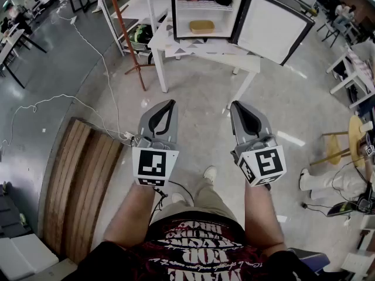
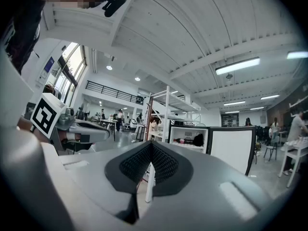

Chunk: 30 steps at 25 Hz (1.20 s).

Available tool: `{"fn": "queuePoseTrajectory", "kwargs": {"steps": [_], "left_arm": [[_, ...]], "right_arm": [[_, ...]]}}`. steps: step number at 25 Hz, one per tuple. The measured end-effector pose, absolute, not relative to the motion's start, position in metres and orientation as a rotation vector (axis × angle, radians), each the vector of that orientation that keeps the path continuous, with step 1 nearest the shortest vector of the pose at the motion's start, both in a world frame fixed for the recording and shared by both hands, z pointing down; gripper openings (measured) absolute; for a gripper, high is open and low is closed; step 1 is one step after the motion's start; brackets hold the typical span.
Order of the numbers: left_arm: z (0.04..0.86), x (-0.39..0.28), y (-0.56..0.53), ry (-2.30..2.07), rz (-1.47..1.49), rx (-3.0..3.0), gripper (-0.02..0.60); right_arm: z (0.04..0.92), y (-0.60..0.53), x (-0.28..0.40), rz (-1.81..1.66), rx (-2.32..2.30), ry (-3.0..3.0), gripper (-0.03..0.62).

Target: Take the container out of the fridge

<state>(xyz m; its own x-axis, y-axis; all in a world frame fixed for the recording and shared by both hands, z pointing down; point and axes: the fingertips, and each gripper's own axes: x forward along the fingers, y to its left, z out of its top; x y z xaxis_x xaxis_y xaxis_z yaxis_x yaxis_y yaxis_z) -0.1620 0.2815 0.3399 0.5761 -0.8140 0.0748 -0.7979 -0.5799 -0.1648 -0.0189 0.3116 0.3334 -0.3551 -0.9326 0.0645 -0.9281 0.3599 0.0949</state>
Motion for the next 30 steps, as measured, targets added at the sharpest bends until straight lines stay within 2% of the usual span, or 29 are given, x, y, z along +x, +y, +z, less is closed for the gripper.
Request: {"fn": "queuePoseTrajectory", "kwargs": {"steps": [13, 30], "left_arm": [[0.380, -0.128, 0.197, 1.429, -0.238, -2.671, 0.000], [0.375, -0.073, 0.127, 1.561, -0.259, -2.650, 0.000]], "right_arm": [[0.376, 0.232, 0.031, 0.036, 1.724, -2.489, 0.026], [0.373, 0.139, 0.076, 0.104, 1.544, -2.638, 0.026]]}}
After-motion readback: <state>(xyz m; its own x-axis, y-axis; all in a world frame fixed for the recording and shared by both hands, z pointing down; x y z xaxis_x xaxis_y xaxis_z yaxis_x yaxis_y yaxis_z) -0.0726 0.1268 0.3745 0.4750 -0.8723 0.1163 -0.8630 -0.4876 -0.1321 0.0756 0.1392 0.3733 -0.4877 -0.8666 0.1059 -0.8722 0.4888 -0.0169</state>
